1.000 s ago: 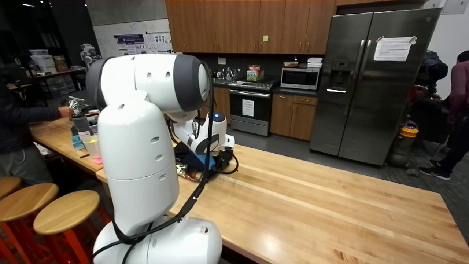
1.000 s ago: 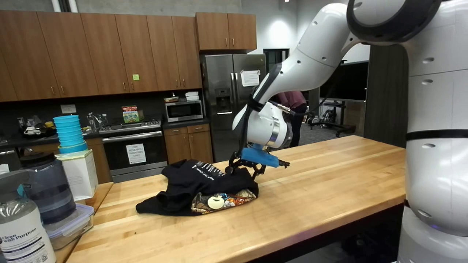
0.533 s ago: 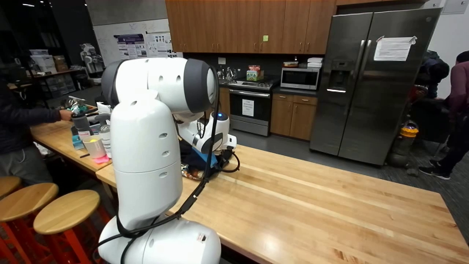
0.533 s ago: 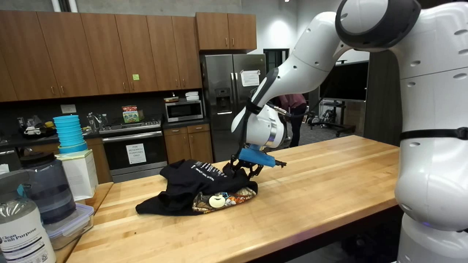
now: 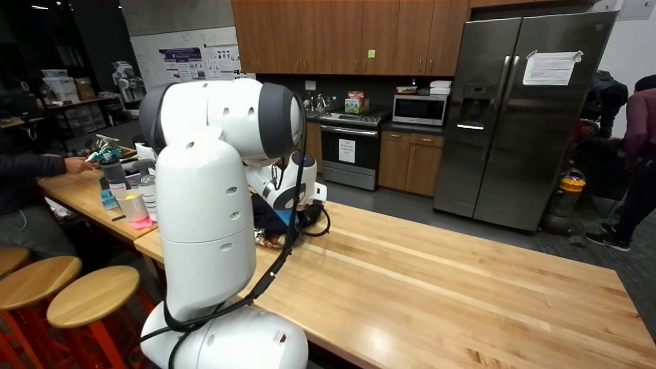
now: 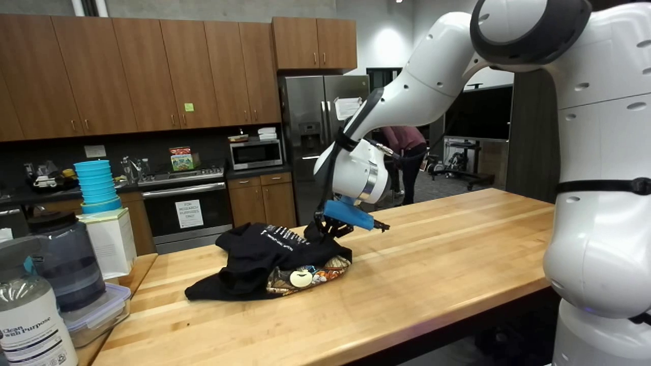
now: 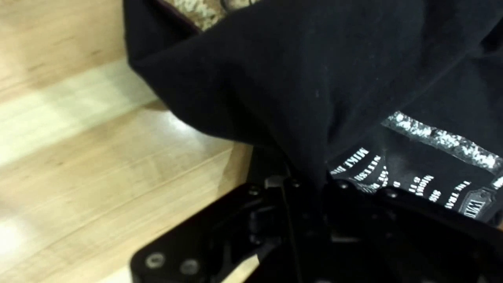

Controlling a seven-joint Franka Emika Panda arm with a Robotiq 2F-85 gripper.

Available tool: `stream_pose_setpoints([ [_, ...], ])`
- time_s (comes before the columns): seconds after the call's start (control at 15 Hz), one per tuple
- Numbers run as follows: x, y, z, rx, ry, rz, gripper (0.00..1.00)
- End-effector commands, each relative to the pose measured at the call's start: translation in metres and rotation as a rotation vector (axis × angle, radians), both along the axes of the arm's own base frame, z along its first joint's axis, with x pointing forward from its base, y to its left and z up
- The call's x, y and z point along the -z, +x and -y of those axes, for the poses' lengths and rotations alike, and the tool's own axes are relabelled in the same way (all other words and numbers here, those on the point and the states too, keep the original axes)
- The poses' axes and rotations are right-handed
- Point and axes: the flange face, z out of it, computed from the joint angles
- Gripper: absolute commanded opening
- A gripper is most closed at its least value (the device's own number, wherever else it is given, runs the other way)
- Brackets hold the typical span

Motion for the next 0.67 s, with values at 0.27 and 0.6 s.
stream_pose_setpoints([
  [0.27, -0.072, -0.041, -0.023, -0.059, 0.042, 0.247, 0.01],
  [0.6, -0.125, -0.084, -0.046, -0.142, 0.039, 0.416, 0.01],
])
